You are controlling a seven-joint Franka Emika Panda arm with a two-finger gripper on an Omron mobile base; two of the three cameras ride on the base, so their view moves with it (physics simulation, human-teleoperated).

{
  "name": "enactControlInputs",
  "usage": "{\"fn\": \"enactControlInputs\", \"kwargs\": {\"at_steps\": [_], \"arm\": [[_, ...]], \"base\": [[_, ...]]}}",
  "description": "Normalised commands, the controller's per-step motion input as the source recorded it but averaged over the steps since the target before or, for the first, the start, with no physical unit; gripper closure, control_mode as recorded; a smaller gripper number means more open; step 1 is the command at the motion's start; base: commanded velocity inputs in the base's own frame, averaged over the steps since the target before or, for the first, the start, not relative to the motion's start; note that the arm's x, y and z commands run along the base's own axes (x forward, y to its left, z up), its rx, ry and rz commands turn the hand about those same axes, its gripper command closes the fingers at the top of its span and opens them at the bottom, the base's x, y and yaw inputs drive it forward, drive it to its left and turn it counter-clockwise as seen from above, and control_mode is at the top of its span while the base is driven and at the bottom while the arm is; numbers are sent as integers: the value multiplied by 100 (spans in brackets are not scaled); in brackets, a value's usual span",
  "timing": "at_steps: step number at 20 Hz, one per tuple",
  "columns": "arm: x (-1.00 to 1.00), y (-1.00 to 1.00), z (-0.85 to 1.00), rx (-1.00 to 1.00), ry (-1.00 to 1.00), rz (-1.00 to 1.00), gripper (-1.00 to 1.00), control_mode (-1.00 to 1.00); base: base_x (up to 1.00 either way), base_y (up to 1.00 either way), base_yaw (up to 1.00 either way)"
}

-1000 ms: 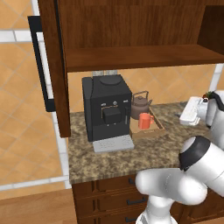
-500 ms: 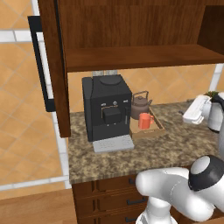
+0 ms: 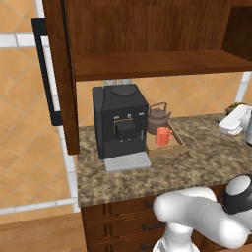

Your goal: Pick the kettle from the counter and place it on the tray. Then pick the mug from the cabinet and place it on the tray. Then close the cabinet doors.

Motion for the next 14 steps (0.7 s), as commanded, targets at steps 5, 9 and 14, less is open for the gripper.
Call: {"fn": "enactControlInputs", "kwargs": {"at_steps": [5,9,14], "arm": [[-43,-98,-20,11,-18,0,-100,-100],[-43,-97,-5,9,-27,-1,-100,-100],[-7,-48,-3,2,-4,0,-100,-100]], "base": [[0,0,0],[0,0,0],[0,0,0]]}}
